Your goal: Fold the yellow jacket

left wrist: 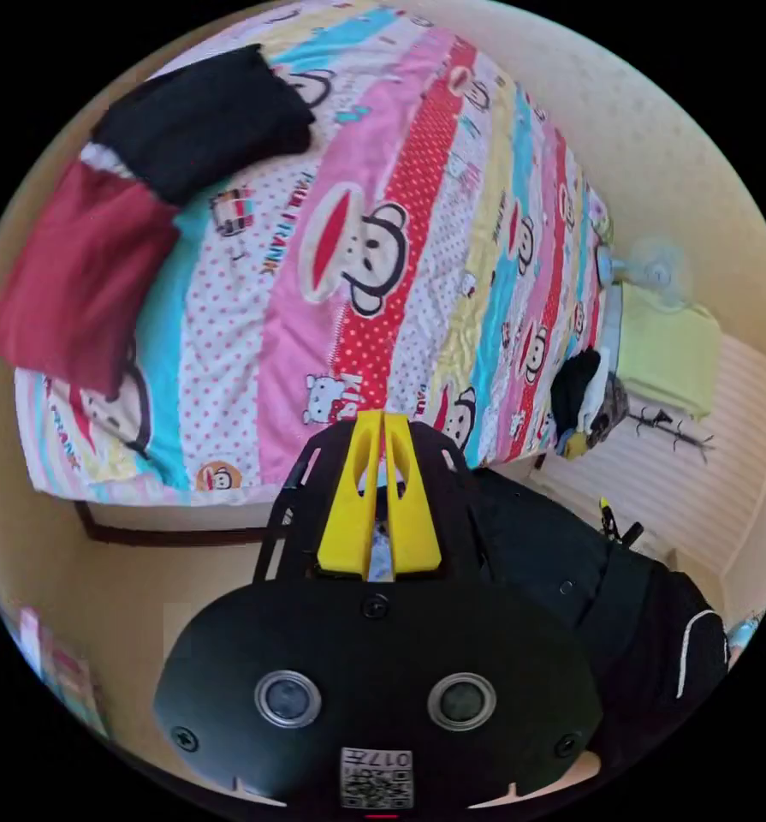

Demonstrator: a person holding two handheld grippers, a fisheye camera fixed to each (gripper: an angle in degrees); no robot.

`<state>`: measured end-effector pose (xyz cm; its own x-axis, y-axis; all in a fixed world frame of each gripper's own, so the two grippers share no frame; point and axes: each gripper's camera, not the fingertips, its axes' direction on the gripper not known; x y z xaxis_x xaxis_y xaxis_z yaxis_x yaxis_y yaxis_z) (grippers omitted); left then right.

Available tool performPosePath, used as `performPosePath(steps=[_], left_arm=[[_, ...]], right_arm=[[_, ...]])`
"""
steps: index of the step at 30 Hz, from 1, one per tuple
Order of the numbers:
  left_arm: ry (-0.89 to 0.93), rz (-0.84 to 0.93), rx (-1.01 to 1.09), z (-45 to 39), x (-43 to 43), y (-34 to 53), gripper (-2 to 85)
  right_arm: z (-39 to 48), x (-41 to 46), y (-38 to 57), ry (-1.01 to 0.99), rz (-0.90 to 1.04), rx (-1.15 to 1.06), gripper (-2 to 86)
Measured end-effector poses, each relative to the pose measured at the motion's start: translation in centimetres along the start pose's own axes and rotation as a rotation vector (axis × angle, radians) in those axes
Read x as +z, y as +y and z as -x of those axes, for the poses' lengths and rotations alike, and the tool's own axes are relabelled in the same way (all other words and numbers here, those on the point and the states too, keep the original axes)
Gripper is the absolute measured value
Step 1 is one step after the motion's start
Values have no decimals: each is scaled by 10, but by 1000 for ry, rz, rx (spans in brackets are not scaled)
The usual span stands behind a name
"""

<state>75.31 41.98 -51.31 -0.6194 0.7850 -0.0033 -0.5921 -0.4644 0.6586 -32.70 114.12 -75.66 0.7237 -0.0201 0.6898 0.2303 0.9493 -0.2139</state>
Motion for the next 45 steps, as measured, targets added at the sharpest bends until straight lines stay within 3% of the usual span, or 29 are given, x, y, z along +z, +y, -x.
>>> performPosePath(steps=[4,7,9,11,15,18,20,23,28,31,36,42,45], left_arm=[[-19,277,186,-164,78,-57,-10],[163,265,275,-311,114,-69,-10],[259,290,467,-439,130,-69,-10],[163,375,636,-536,140,-62,-10],[-142,472,1065,-727,152,-17,-10],[-211,529,1238,-809,172,14,-10],[-269,623,1264,-836,198,25,-10],[-374,778,1174,-853,243,34,-10],[-244,901,975,-896,276,36,-10],[-295,852,1044,-951,280,36,-8],[-427,585,1140,-1041,252,21,21],[-341,382,1156,-1109,216,14,87],[-283,381,1131,-1127,223,16,112]], right_arm=[[-38,-35,66,-153,-186,265,4],[-72,-97,100,-181,-401,399,4],[-93,-139,118,-187,-568,460,4],[-117,-193,140,-191,-799,513,4],[-143,-252,154,-146,-1005,546,4],[-167,-266,149,-117,-975,610,4],[-193,-253,139,-182,-857,701,3],[-218,-233,124,-265,-726,756,4],[-253,-234,94,-336,-617,754,8],[-284,-252,58,-341,-572,695,15],[-325,-292,-25,-378,-565,528,42],[-345,-322,-97,-272,-493,482,100],[-353,-323,-107,-276,-478,519,111]])
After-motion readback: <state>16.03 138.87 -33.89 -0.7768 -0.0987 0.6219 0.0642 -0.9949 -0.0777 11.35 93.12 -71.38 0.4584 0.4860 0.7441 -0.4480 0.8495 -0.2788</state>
